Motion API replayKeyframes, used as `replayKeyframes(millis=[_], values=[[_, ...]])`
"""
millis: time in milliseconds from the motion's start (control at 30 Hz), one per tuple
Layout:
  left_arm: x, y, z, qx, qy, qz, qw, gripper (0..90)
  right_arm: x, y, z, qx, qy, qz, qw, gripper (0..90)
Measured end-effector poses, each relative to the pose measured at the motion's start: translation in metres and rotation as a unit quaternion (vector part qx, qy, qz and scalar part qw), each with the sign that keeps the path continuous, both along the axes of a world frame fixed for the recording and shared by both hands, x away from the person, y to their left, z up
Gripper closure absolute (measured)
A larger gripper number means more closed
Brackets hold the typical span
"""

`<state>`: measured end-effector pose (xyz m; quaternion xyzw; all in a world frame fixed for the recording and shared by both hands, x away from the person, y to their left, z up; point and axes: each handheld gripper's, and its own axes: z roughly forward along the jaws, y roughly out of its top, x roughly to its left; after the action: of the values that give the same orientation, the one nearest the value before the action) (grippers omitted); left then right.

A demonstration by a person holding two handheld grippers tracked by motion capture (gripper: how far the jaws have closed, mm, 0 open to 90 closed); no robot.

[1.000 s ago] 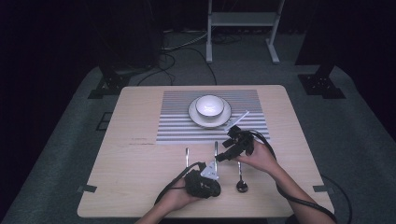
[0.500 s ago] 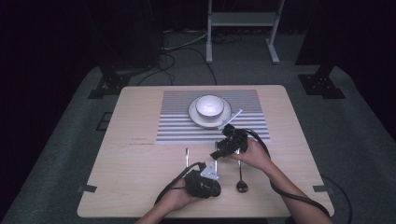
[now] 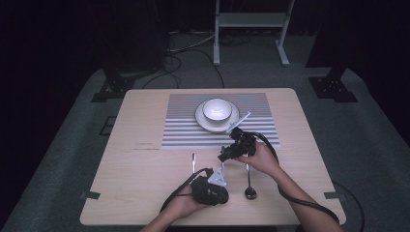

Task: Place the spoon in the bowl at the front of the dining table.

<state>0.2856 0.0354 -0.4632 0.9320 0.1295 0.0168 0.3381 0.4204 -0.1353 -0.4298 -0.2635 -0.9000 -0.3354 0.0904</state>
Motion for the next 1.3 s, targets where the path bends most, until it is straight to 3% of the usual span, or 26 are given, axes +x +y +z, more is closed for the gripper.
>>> replayKeyframes(millis=[200, 300, 467, 667, 767, 867, 1000, 1100, 1300], values=[[0.001, 0.0, 0.001, 0.001, 0.006, 0.002, 1.0, 68.4, 0.001, 0.001, 0.002, 0.0, 0.009, -0.007, 0.9999, 65.7], [0.001, 0.002, 0.004, -0.004, 0.005, 0.012, 0.9999, 59.7, 0.001, 0.0, 0.003, 0.003, 0.01, -0.009, 0.9999, 70.5], [0.006, 0.02, 0.022, -0.038, -0.005, 0.042, 0.9984, 55.6, 0.002, 0.001, 0.011, 0.014, 0.011, -0.008, 0.9998, 75.5], [0.017, 0.055, 0.037, -0.055, -0.022, 0.086, 0.9945, 49.9, 0.003, 0.004, 0.026, 0.031, 0.024, -0.003, 0.9992, 82.6], [0.023, 0.079, 0.042, -0.066, -0.021, 0.118, 0.9907, 46.6, 0.003, 0.006, 0.037, 0.037, 0.025, 0.004, 0.999, 86.1], [0.031, 0.102, 0.047, -0.077, -0.025, 0.156, 0.9843, 43.1, 0.004, 0.009, 0.049, 0.038, 0.021, 0.006, 0.999, 88.2], [0.041, 0.126, 0.049, -0.074, -0.04, 0.202, 0.9757, 33.5, 0.007, 0.013, 0.063, 0.029, 0.01, 0.005, 0.9995, 88.2], [0.047, 0.139, 0.047, -0.076, -0.039, 0.226, 0.9704, 27.9, 0.01, 0.015, 0.071, 0.027, 0.001, 0.003, 0.9996, 88.2], [0.054, 0.152, 0.04, -0.069, -0.031, 0.248, 0.9657, 24.3, 0.018, 0.018, 0.082, 0.021, -0.007, -0.004, 0.9998, 88.2]])
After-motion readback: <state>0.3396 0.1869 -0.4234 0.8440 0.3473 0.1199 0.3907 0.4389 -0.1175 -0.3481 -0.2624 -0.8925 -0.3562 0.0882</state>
